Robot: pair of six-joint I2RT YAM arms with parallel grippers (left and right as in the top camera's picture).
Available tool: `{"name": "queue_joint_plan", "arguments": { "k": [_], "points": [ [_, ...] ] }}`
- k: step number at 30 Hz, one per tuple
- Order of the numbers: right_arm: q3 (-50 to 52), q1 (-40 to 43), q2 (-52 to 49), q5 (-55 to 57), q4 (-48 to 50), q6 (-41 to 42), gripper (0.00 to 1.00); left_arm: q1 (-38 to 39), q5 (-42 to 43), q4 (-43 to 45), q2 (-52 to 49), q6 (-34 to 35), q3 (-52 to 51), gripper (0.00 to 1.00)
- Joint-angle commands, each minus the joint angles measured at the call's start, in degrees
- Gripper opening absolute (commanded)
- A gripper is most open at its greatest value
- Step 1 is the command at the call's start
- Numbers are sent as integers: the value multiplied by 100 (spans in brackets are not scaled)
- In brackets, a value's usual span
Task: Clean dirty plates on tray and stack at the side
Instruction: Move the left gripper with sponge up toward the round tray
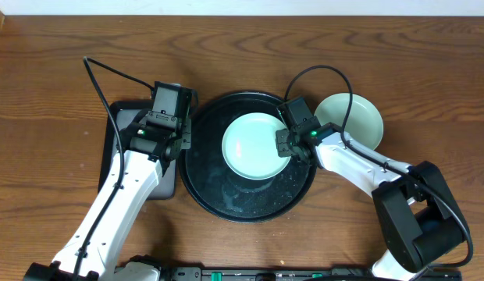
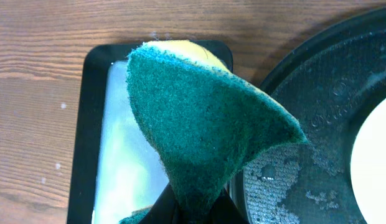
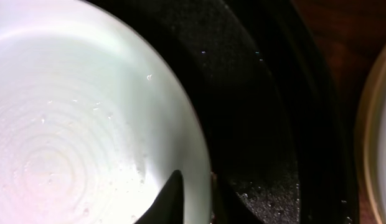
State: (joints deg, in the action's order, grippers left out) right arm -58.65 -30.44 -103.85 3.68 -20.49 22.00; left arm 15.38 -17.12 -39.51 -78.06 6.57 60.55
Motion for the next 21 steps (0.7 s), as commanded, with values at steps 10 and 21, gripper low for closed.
{"name": "queue_joint_plan", "arguments": {
  "k": [10, 21],
  "points": [
    [-59, 44, 155, -678, -81, 7, 1, -20, 0, -44, 7, 17, -44, 7],
    [-59, 35, 155, -1036, -111, 26, 4, -20, 85, 39, 4, 11, -44, 7]
  ]
}}
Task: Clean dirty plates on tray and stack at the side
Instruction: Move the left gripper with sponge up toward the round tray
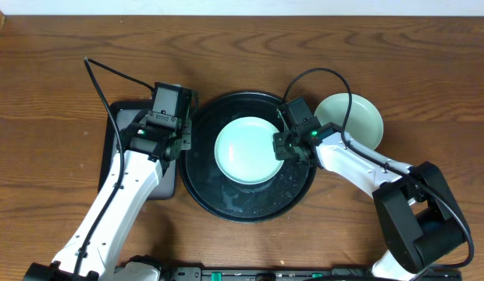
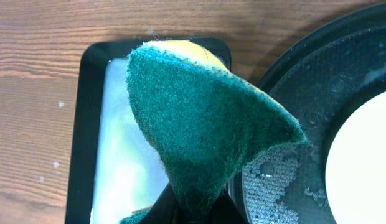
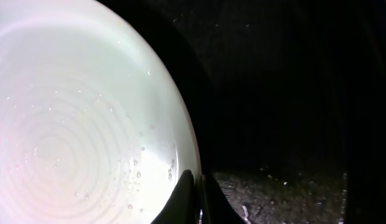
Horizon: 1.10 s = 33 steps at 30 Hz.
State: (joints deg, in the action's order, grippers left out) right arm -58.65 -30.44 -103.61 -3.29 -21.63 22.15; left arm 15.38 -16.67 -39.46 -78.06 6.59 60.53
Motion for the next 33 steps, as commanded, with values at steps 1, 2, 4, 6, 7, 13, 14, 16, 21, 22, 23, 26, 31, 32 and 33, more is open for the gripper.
{"name": "queue_joint_plan", "arguments": {
  "k": [1, 2, 4, 6, 7, 13, 14, 16, 21, 22, 23, 26, 31, 32, 33],
  "points": [
    [-59, 35, 131, -387, 2, 11, 4, -20, 63, 33, 4, 7, -42, 7],
    [-59, 35, 131, -413, 2, 11, 4, -20, 63, 28, 4, 7, -42, 8],
    [-59, 35, 131, -413, 2, 11, 4, -20, 63, 15, 4, 7, -42, 8],
    [-59, 35, 131, -411, 4, 11, 4, -20, 59, 33, 4, 2, -42, 8],
    [-59, 35, 131, -407, 4, 9, 5, -20, 59, 42, 4, 2, -42, 8],
    [-59, 35, 131, -404, 22, -125, 8, -22, 55, 59, 4, 4, -42, 8],
    [-59, 35, 131, -407, 22, -122, 8, -22, 55, 59, 4, 4, -42, 8],
    [-59, 33, 129, -413, 17, -118, 8, -22, 55, 63, 2, 4, -42, 8],
    [-59, 35, 129, -404, 22, -122, 8, -22, 57, 59, -7, -17, -44, 8],
    [-59, 42, 129, -391, 28, -122, 9, -22, 57, 61, -15, -17, -44, 8],
    [-59, 42, 129, -380, 35, -125, 9, -22, 57, 61, -20, -17, -44, 8],
    [-59, 39, 129, -385, 46, -144, 11, -22, 57, 61, -39, -15, -44, 8],
    [-59, 39, 129, -382, 17, -146, 13, -20, 61, 111, -44, -11, -44, 8],
    [-59, 39, 129, -382, 4, -166, 14, -20, 61, 149, -44, -11, -44, 8],
    [-59, 39, 129, -382, -2, -166, 14, -20, 59, 188, -44, -13, -44, 8]
  ]
}}
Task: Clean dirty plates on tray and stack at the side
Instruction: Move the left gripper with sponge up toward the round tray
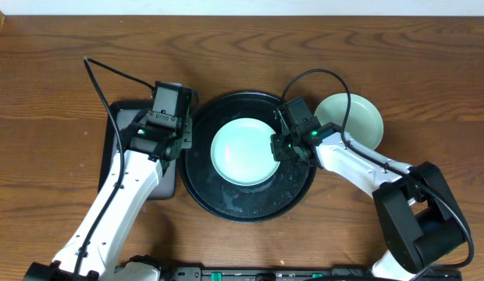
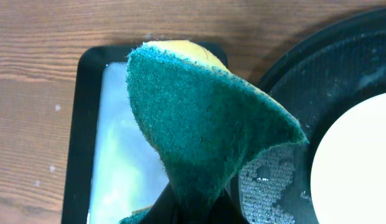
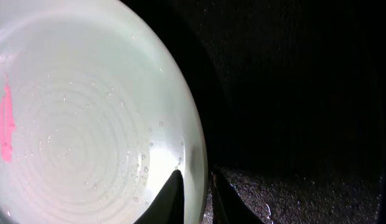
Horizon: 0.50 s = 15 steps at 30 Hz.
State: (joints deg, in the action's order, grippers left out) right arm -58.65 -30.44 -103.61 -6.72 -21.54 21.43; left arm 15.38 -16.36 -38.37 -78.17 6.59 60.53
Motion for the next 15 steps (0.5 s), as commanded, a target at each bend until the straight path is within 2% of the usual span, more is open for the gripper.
{"name": "queue_joint_plan", "arguments": {
  "k": [1, 7, 15],
  "points": [
    [-59, 39, 129, -39, -11, -94, 13, -20, 28, 118, -33, -13, -44, 8],
    [-59, 33, 129, -42, -9, -90, 6, -20, 24, 186, -35, -105, -42, 7],
    [-57, 13, 129, -92, -50, -37, 11, -20, -704, 328, -39, -103, -42, 8]
  ]
}}
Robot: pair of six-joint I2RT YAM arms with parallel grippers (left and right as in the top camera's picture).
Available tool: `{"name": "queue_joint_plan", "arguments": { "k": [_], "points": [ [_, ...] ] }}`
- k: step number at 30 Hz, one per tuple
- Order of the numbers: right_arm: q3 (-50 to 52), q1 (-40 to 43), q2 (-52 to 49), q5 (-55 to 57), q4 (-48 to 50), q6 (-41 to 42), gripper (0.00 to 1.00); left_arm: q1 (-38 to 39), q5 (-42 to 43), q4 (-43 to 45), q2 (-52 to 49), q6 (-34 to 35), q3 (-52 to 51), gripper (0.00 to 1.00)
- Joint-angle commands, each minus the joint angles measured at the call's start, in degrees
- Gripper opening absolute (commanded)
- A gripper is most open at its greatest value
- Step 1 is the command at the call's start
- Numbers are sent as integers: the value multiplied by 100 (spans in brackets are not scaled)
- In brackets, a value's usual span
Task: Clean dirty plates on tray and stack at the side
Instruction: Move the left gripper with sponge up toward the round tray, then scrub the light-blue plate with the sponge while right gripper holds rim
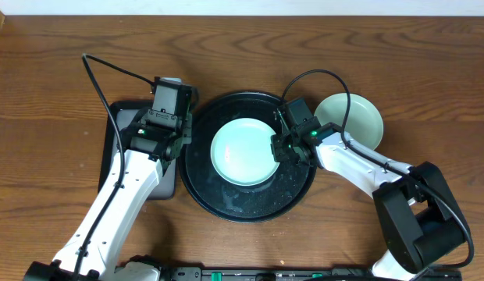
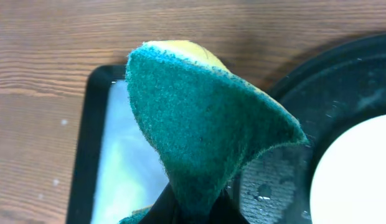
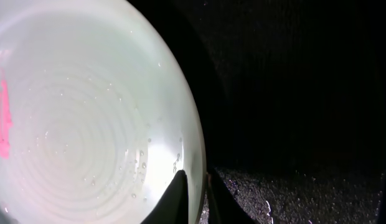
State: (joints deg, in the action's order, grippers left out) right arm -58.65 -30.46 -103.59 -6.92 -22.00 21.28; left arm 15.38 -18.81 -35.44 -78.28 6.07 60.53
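A pale green plate (image 1: 242, 152) lies in the round black tray (image 1: 226, 204). In the right wrist view the plate (image 3: 87, 112) is wet and carries a pink streak (image 3: 2, 118) at its left. My right gripper (image 1: 279, 148) is shut on the plate's right rim, its fingers (image 3: 178, 193) standing either side of the edge. My left gripper (image 1: 173, 117) is shut on a folded green and yellow sponge (image 2: 205, 118), which it holds above the gap between the small tray and the round tray. A second pale green plate (image 1: 350, 119) sits on the table to the right.
A small rectangular black tray (image 1: 117, 160) holding soapy water (image 2: 127, 162) lies left of the round tray. The round tray's floor (image 3: 317, 193) is wet and speckled. A black cable (image 1: 109, 72) runs from the left arm, and another (image 1: 320, 74) loops over the right arm.
My left gripper with the sponge has shifted slightly toward the far side of the table. My right gripper's fingers sit a little closer together on the rim. The plate has not moved.
The plate lay toward the right of the round tray with my right gripper on its rim. At each later moment it lay further left, and now it is near the middle. My left gripper held the sponge over the small tray's edge throughout.
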Motion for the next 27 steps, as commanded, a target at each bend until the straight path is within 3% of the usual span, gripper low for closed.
{"name": "queue_joint_plan", "arguments": {
  "k": [1, 4, 10, 16, 22, 27],
  "points": [
    [-57, -17, 127, -72, 11, -9, 13, -20, -461, 31, -28, -50, -44, 8],
    [-57, -116, 127, -61, 57, -13, 16, -20, -319, -50, -28, -44, -42, 8],
    [-57, -131, 127, 133, 42, -55, 17, -22, 809, -151, -28, 153, 20, 8],
    [-57, -131, 127, 125, 59, -52, 18, -26, 1344, -1272, -28, 431, 1169, 7],
    [-61, -72, 129, 118, 63, -55, 27, -188, 2741, -2312, -155, 407, 2269, 7],
    [-92, 133, 149, -264, 33, -122, 27, -330, 3842, -2494, -339, 404, 2277, 7]
  ]
}}
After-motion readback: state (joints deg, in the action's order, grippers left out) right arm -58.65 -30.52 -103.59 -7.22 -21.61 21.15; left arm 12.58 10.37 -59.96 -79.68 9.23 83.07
